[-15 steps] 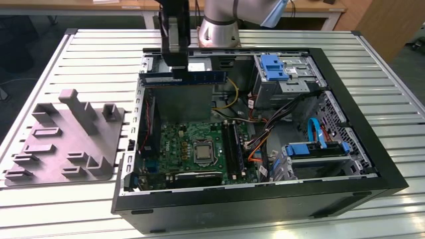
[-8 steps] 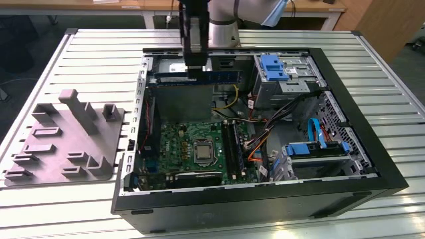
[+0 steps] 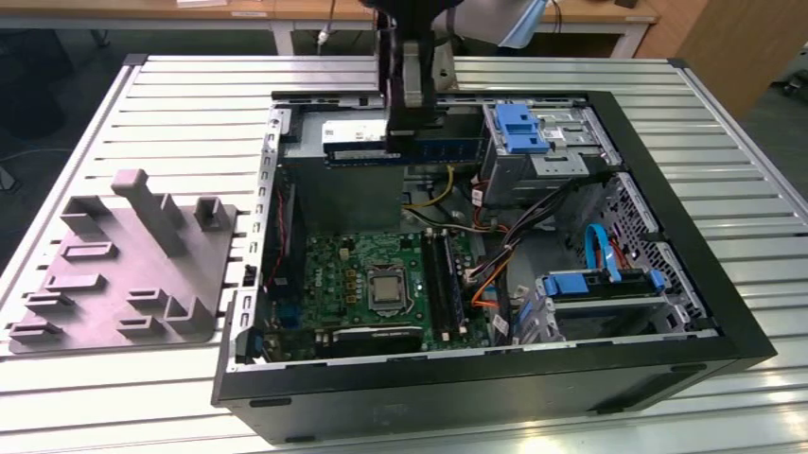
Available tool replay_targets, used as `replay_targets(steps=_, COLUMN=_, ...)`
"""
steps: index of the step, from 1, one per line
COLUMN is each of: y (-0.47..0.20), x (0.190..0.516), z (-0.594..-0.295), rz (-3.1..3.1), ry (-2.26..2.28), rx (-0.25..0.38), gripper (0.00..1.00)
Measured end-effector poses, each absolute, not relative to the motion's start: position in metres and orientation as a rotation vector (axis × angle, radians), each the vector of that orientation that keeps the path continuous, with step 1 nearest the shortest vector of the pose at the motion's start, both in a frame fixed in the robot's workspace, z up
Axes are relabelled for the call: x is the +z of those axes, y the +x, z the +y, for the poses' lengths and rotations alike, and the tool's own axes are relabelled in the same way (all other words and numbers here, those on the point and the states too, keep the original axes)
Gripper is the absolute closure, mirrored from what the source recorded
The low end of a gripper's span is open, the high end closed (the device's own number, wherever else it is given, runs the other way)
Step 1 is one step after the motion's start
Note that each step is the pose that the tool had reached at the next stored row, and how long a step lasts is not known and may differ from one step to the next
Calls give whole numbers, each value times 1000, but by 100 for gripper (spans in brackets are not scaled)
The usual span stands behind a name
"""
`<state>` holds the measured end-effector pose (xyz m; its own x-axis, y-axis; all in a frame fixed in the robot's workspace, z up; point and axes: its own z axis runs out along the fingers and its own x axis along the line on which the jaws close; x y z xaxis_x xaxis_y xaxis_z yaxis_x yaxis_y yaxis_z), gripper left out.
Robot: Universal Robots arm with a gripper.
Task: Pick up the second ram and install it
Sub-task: 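Pick up the second ram and move it above second insertion slot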
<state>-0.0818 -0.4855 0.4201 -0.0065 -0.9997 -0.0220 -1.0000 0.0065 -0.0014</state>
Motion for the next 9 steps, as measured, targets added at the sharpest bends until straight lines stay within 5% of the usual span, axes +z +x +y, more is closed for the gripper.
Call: replay_targets(steps=9, y=-77, x=404, z=-486, rz=2217, ry=-2203, rx=23, gripper=88)
